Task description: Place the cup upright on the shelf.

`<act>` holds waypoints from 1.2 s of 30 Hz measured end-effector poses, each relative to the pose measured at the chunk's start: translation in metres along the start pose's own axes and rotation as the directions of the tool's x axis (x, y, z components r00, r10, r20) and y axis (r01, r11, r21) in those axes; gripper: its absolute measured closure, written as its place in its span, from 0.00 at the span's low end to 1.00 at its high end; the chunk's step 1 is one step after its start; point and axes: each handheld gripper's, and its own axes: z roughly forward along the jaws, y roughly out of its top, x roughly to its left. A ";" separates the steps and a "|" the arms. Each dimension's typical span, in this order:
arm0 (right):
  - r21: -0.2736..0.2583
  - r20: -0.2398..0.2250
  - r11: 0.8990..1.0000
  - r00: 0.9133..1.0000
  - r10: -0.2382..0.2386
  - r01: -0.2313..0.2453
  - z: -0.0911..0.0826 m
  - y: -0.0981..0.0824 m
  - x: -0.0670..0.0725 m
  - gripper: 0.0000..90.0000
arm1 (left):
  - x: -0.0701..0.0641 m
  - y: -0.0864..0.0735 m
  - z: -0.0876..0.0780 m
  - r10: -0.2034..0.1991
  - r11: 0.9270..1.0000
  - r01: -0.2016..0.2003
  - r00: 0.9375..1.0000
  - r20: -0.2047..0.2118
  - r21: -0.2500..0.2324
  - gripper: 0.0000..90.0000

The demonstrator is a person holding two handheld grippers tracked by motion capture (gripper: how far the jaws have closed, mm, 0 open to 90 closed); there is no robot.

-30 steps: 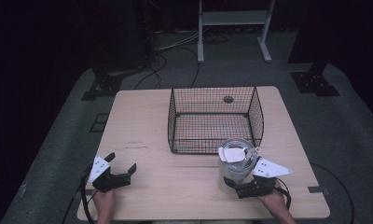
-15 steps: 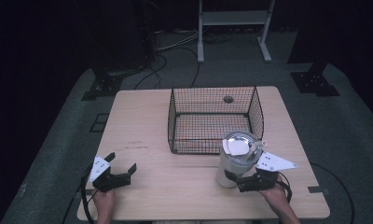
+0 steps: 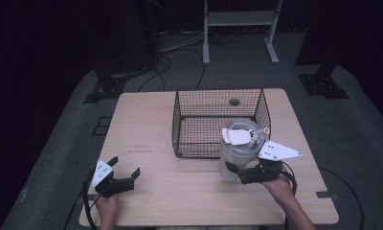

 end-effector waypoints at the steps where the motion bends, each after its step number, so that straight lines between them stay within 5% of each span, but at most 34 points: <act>1: 0.000 0.000 1.000 1.000 0.000 0.000 0.000 0.000 0.000 0.09 | 0.000 0.000 0.000 0.000 1.000 0.000 1.000 0.000 0.000 0.00; 17: -0.024 -0.013 1.000 1.000 0.016 -0.017 0.030 0.057 -0.030 0.09 | 0.000 0.000 0.000 0.001 1.000 -0.001 1.000 0.003 -0.005 0.00; 36: 0.001 -0.055 1.000 0.998 -0.016 0.016 0.079 0.099 -0.057 0.09 | 0.000 0.000 0.000 0.000 1.000 0.000 1.000 0.004 -0.008 0.00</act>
